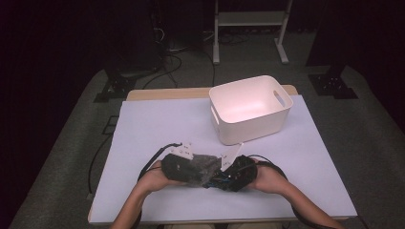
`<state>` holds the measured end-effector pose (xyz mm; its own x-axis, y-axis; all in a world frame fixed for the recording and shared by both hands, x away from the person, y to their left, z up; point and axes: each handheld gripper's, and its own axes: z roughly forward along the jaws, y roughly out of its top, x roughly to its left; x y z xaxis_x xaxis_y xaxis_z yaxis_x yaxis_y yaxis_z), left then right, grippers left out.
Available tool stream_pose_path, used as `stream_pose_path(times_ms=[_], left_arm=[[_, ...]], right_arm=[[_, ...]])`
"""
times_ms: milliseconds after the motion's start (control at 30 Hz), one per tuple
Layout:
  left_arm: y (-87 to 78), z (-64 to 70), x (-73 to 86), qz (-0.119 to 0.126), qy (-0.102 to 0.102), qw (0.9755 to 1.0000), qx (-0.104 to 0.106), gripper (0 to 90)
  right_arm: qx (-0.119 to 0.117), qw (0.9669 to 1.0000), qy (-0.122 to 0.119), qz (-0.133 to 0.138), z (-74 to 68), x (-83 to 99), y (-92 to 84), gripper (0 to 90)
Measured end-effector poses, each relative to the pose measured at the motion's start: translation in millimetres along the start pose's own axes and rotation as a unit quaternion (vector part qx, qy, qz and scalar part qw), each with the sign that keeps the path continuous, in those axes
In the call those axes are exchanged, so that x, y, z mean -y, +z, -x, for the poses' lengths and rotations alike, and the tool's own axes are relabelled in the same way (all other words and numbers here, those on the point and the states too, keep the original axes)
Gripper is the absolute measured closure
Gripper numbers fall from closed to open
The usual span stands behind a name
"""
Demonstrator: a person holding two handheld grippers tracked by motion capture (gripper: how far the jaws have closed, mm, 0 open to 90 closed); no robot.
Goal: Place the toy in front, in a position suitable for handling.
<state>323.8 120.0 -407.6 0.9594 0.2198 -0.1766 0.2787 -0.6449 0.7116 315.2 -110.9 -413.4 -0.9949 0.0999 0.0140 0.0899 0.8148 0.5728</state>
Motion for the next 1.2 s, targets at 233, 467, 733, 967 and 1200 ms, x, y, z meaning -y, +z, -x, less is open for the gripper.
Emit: stream_pose_path(times_ms=[233,467,733,967,1200], left_arm=[[14.6,1.2,-10.1,0.006,0.004,0.9998,0.018,80.3],[23.8,2.5,-19.2,0.002,0.012,0.9996,0.024,80.3],[17.5,-1.2,-23.4,0.016,0.007,0.9994,0.029,80.4],[-13.3,1.5,-42.6,0.038,0.023,0.9989,0.014,80.4],[-27.2,10.0,-63.1,0.033,0.049,0.9983,0.005,80.3]], right_arm=[[-0.007,0.9999,0.012,-0.006,2.6,9.3,-6.7,55.6],[0.004,0.9997,0.018,-0.016,0.9,10.9,-8.9,56.5],[0.004,0.9998,0.021,0.002,3.0,12.0,-12.3,56.9],[0.016,0.9975,0.020,0.066,6.4,1.7,-22.7,56.9],[0.016,0.9943,0.009,0.105,5.6,-9.9,-31.1,56.9]])
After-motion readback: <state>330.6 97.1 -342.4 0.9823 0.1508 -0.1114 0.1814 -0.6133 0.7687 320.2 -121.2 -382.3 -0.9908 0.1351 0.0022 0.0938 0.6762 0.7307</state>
